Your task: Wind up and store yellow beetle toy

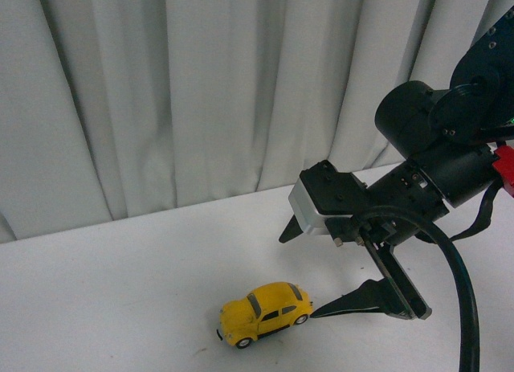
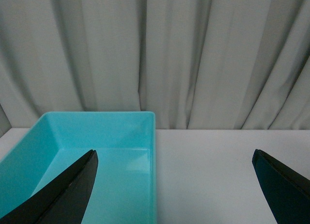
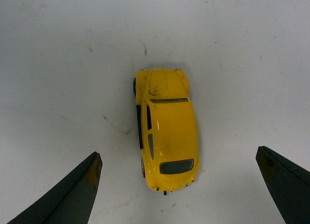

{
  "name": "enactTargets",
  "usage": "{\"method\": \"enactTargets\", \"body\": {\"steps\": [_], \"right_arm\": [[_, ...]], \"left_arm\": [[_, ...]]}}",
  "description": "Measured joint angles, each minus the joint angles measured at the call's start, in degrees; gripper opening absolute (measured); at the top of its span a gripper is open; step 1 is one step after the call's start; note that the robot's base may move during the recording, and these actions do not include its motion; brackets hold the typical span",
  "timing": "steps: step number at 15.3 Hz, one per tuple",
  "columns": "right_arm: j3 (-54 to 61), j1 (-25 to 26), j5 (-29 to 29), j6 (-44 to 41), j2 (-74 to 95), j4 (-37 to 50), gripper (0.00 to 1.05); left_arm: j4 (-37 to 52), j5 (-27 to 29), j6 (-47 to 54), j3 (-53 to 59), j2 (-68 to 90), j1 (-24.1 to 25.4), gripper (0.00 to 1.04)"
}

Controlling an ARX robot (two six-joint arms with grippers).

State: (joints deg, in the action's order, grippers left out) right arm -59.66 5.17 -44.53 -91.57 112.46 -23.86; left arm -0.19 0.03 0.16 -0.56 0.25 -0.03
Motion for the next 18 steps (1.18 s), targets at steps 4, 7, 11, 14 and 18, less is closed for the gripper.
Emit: {"method": "enactTargets", "body": {"steps": [4, 7, 11, 14, 18], "right_arm": [[-6.8, -0.7, 2.4, -5.9, 5.7, -7.7, 0.98], [-10.7, -2.7, 4.8, -7.3, 10.3, -10.9, 0.98], [-14.0, -4.5, 7.6, -7.5, 13.1, -10.3, 0.98], [-15.1, -5.8, 9.2, -7.5, 14.3, -9.5, 0.98], [-15.9, -8.0, 10.3, -6.4, 15.5, -8.4, 0.98]], "left_arm": [[0.0, 0.0, 0.0, 0.0, 0.0, 0.0, 0.98], [0.0, 0.0, 0.0, 0.0, 0.0, 0.0, 0.98], [0.0, 0.0, 0.0, 0.0, 0.0, 0.0, 0.98], [0.0, 0.0, 0.0, 0.0, 0.0, 0.0, 0.98], [0.0, 0.0, 0.0, 0.0, 0.0, 0.0, 0.98]]}}
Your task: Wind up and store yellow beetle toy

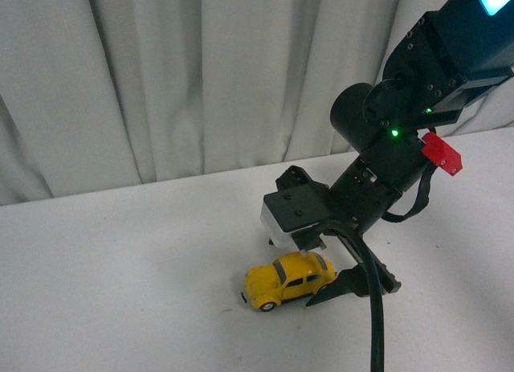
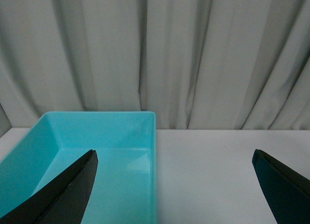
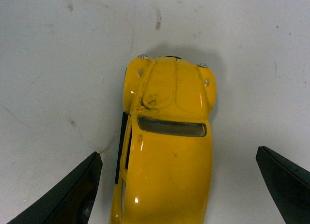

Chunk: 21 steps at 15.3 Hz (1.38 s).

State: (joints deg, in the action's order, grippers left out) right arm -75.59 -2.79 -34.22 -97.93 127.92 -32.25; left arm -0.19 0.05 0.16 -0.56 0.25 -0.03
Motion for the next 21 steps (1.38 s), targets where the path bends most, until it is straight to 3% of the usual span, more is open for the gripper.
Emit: {"method": "enactTargets", "body": {"steps": [5, 10, 11, 21], "right_arm": [[0.0, -1.0, 0.9, 2.9, 0.2, 1.5, 0.97], [0.1, -2.5, 0.5, 3.2, 0.4, 3.0, 0.48], [0.3, -2.5, 0.1, 3.3, 0.2, 3.4, 0.44], [1.6, -0.1, 0.9, 8.0, -0.1, 3.1, 0.42]], "left_arm": [[0.0, 0.0, 0.0, 0.0, 0.0, 0.0, 0.98], [0.0, 0.0, 0.0, 0.0, 0.0, 0.0, 0.98], [0.0, 0.0, 0.0, 0.0, 0.0, 0.0, 0.98], [0.0, 0.0, 0.0, 0.0, 0.0, 0.0, 0.98]]}}
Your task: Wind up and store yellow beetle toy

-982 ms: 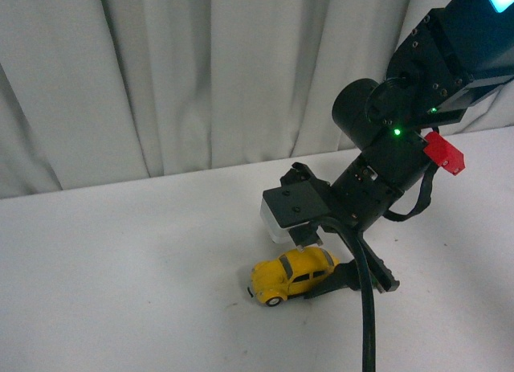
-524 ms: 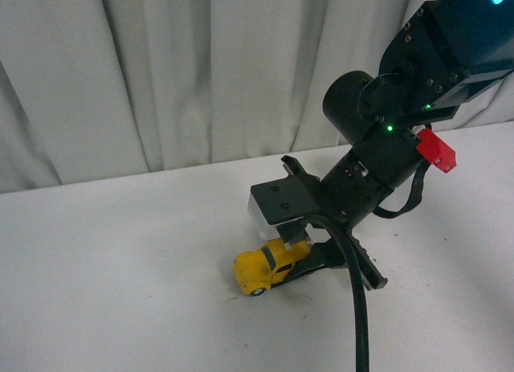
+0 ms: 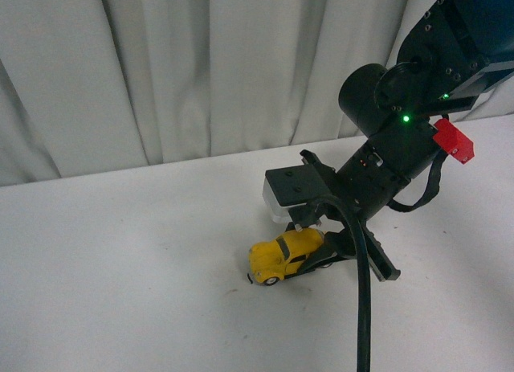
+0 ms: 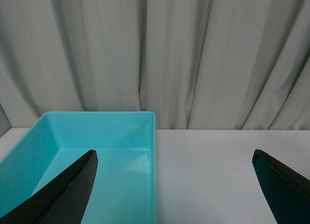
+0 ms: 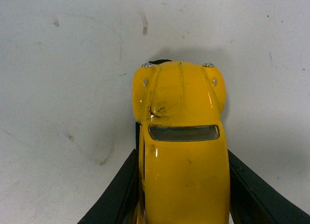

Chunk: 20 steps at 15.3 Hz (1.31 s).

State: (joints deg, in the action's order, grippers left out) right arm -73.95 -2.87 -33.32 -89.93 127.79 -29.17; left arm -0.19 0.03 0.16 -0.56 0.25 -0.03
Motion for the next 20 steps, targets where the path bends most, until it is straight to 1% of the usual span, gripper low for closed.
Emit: {"method": "enactTargets", "body": {"steps": [4, 7, 12, 16, 18, 20], "right_arm": [[0.0, 0.0, -0.5, 0.2, 0.3, 0.3, 0.42], [1.0, 1.3, -1.9, 0.3, 0.4, 1.7, 0.42], [3.5, 5.6, -2.7, -1.7, -0.5, 2.0, 0.42], [5.0, 8.7, -3.6, -5.0, -0.9, 1.6, 0.42], [6.3, 11.0, -4.4, -7.5, -1.2, 0.7, 0.42], [6.9, 12.9, -4.9, -8.2, -1.4, 0.4, 0.42]], "left_arm": [[0.0, 0.0, 0.0, 0.0, 0.0, 0.0, 0.98], [0.0, 0.0, 0.0, 0.0, 0.0, 0.0, 0.98], [0.0, 0.0, 0.0, 0.0, 0.0, 0.0, 0.98], [0.0, 0.0, 0.0, 0.0, 0.0, 0.0, 0.98], [0.0, 0.0, 0.0, 0.0, 0.0, 0.0, 0.98], [0.0, 0.0, 0.0, 0.0, 0.0, 0.0, 0.98]]}}
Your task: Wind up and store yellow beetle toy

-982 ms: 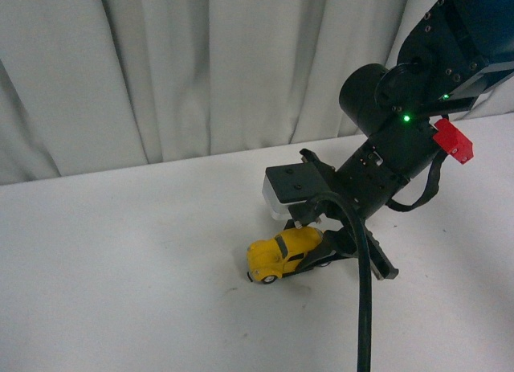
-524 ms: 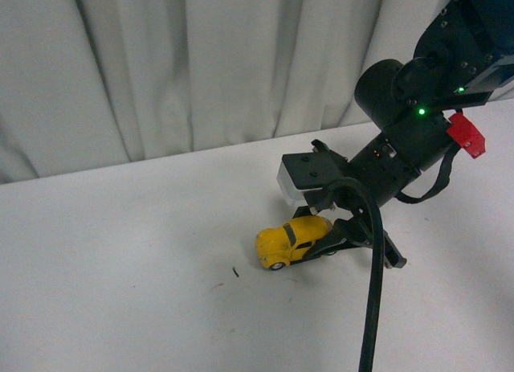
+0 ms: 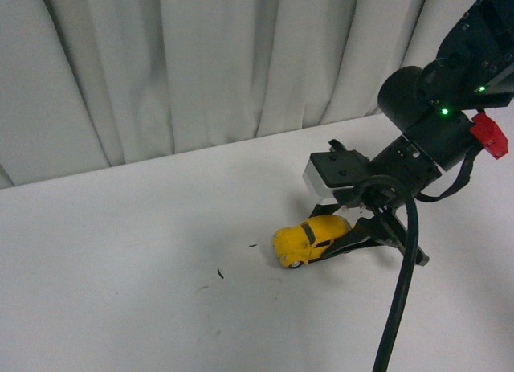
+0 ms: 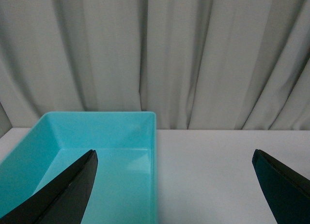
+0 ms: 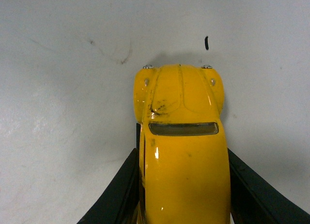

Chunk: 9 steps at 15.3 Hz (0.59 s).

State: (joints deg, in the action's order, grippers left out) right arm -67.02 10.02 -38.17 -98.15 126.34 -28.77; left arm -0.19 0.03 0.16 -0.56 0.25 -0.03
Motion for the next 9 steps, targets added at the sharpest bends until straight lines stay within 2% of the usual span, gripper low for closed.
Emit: {"method": "enactTargets", "body": {"steps": [9], "right_arm": [[1.2, 7.5, -0.2, -1.0, -0.2, -3.3, 0.42]], "left_arm": [[0.0, 0.0, 0.0, 0.0, 0.0, 0.0, 0.98]]}}
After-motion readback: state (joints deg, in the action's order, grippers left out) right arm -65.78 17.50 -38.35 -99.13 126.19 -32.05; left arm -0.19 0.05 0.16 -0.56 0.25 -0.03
